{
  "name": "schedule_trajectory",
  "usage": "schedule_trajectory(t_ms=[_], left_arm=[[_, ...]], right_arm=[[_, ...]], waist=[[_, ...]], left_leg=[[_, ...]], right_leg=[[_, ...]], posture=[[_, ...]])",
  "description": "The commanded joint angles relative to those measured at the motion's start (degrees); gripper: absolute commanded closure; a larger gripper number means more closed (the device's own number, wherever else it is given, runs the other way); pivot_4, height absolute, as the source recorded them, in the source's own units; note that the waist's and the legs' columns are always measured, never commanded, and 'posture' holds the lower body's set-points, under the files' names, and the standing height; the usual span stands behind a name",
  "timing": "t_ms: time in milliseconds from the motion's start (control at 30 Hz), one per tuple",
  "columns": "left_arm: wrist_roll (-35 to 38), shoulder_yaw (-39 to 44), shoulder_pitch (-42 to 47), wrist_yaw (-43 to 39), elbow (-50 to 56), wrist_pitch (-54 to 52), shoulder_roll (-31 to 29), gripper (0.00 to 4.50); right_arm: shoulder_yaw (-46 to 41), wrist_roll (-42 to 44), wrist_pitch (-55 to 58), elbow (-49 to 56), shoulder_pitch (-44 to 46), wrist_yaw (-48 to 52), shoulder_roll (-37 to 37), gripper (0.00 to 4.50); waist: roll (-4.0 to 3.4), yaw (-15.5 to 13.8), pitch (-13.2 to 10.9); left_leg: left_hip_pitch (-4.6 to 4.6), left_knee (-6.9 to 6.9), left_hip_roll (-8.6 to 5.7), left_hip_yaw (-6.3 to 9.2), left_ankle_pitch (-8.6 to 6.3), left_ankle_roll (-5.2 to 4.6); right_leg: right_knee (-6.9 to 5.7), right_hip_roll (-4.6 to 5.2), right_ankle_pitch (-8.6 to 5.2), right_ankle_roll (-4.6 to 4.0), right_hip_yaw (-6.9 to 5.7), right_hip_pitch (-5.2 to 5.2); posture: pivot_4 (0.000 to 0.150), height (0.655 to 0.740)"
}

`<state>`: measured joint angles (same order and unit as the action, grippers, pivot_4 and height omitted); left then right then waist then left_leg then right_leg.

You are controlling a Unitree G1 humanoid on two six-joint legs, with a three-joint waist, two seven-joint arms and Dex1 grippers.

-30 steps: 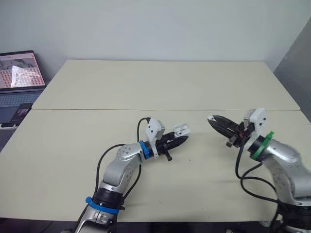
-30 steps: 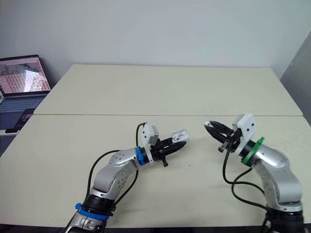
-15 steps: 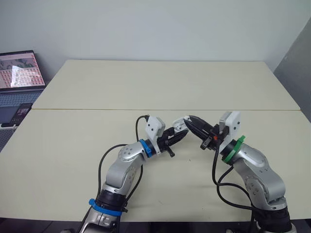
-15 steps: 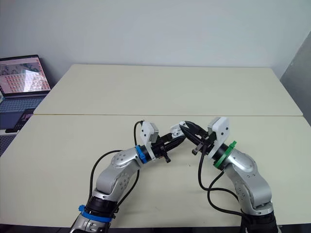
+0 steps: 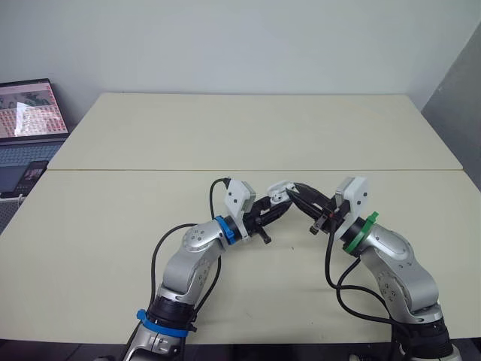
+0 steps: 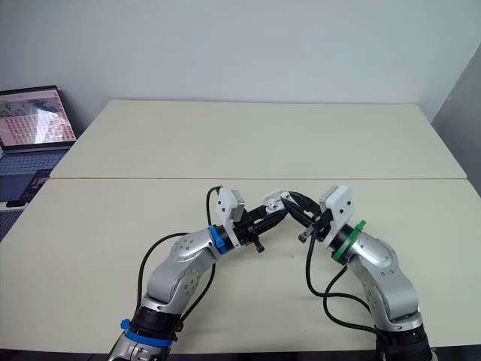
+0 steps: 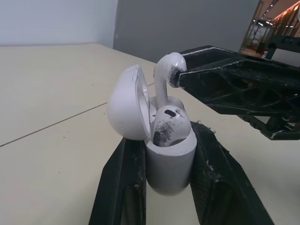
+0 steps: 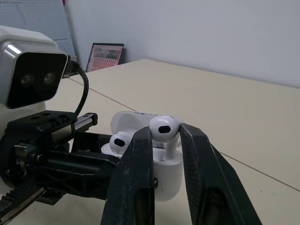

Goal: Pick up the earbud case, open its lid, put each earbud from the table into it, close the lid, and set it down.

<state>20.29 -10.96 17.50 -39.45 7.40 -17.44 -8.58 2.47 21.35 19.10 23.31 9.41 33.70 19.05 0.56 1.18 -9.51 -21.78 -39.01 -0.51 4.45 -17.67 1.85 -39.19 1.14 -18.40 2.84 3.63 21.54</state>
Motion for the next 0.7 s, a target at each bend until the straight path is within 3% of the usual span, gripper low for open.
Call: schedule_trajectory(t_ms=[33,267,400,533,633,700], left_arm=[[1.2,0.0,-0.3,-0.2,3.2,0.3,0.1,3.69],[1.2,0.1,-0.5,-0.6,3.3,-0.1,-0.2,3.69],[1.3,-0.1,-0.6,-2.6,2.8,-0.5,-1.8,3.69],[0.0,-1.7,0.3,-9.0,0.2,3.0,-5.0,3.69],[3.1,-1.5,1.6,-15.1,-1.7,2.9,-6.3,3.69],[4.5,-1.8,2.6,-19.6,-2.9,2.7,-7.2,3.69]], right_arm=[[-0.1,0.1,0.7,1.0,-0.5,0.4,1.4,3.32],[-2.6,4.6,2.1,2.8,0.4,1.7,2.7,0.94],[-7.4,15.0,9.8,4.9,2.5,3.3,5.8,0.94],[-12.5,23.4,18.4,0.4,7.9,1.8,8.8,0.94],[-11.6,22.4,21.1,-6.2,11.3,5.5,12.7,1.57],[-9.6,21.5,22.2,-9.4,12.9,9.3,15.3,2.27]], waist=[[0.0,0.0,0.0],[0.0,0.1,0.0],[0.0,0.2,0.0],[0.0,0.4,0.0],[0.0,0.4,0.0],[0.0,0.3,0.0]], left_leg=[[0.0,0.0,0.0,0.0,0.0,0.0],[0.0,0.01,0.0,0.01,0.0,0.0],[-0.01,0.01,0.0,0.01,0.0,-0.01],[0.03,0.03,0.01,0.04,-0.01,-0.02],[0.01,0.03,0.01,0.05,-0.01,-0.02],[-0.02,0.03,-0.02,0.04,-0.01,-0.02]], right_leg=[[0.0,0.0,0.0,0.0,0.0,0.0],[0.0,0.0,0.0,0.0,0.01,-0.01],[0.02,0.0,0.0,0.0,0.0,-0.02],[0.02,-0.01,0.0,0.0,0.0,-0.06],[0.04,-0.02,0.0,0.0,-0.02,-0.06],[0.09,-0.02,0.0,0.0,-0.06,-0.06]], posture=[[0.15,0.74],[0.15,0.74],[0.15,0.74],[0.15,0.74],[0.15,0.74],[0.15,0.74]])
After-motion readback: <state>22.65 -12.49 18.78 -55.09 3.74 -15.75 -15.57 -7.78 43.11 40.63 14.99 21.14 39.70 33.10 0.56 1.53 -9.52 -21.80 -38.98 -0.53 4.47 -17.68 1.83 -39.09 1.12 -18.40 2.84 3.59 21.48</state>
